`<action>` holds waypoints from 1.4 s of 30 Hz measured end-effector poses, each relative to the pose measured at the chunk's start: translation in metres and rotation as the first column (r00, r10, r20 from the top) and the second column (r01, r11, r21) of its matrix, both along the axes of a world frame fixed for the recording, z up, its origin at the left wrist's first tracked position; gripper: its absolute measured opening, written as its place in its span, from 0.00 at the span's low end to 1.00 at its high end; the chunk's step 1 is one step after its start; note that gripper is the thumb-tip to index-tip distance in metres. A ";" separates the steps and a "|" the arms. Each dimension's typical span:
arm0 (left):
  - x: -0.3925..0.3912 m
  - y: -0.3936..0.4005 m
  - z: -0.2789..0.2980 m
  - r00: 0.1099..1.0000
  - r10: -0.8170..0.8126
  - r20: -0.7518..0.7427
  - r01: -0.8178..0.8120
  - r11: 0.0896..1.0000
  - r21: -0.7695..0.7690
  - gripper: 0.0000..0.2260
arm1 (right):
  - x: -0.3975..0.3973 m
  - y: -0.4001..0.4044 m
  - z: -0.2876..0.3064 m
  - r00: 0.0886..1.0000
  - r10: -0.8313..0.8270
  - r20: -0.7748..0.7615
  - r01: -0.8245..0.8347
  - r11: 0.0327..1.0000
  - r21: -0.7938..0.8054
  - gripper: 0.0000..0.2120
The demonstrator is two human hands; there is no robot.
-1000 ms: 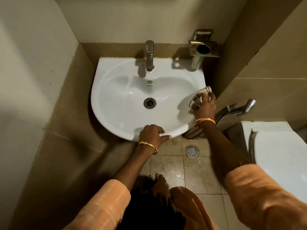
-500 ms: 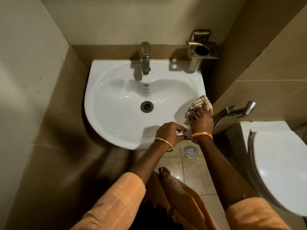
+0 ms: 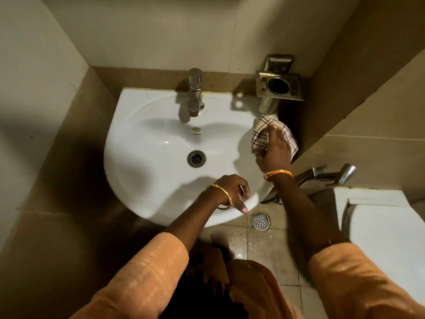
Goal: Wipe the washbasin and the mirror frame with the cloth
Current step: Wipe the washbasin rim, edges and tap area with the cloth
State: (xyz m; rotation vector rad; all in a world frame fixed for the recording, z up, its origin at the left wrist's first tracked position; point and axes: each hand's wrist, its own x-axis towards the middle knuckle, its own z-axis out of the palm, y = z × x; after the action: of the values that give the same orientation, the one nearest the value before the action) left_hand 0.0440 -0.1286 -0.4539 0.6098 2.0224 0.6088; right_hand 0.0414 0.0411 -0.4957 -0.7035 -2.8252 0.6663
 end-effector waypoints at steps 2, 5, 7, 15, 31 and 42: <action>0.001 0.005 0.002 0.997 -0.071 -0.007 0.070 0.997 -0.032 0.32 | 0.010 -0.001 -0.004 0.999 0.010 -0.035 -0.008 0.999 0.051 0.30; 0.003 0.008 0.000 0.995 -0.101 0.000 0.100 0.994 -0.048 0.35 | -0.001 0.002 -0.003 1.000 0.017 0.002 -0.017 0.995 0.094 0.28; 0.000 0.008 -0.001 0.996 -0.092 0.017 0.093 0.995 -0.044 0.34 | -0.020 0.010 0.001 1.000 0.020 0.017 -0.021 0.998 0.060 0.30; 0.000 0.002 -0.009 0.998 -0.017 0.053 0.018 1.000 -0.010 0.33 | -0.043 0.032 0.001 0.982 -0.176 -0.068 0.150 0.947 -0.283 0.27; -0.004 -0.001 -0.017 0.995 0.039 0.092 -0.040 0.999 0.010 0.31 | -0.038 -0.014 -0.015 0.974 -0.227 0.007 0.225 0.968 0.107 0.30; -0.003 0.001 -0.017 0.999 -0.024 0.044 0.024 1.000 -0.004 0.31 | -0.089 -0.047 -0.017 0.976 0.208 -0.061 -0.203 0.975 0.090 0.24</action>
State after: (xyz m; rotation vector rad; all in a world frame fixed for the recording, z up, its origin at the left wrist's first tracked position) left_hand 0.0415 -0.1273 -0.4705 0.6120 1.9718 0.5981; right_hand -0.0474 -0.0058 -0.5124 -0.3692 -2.8654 0.5865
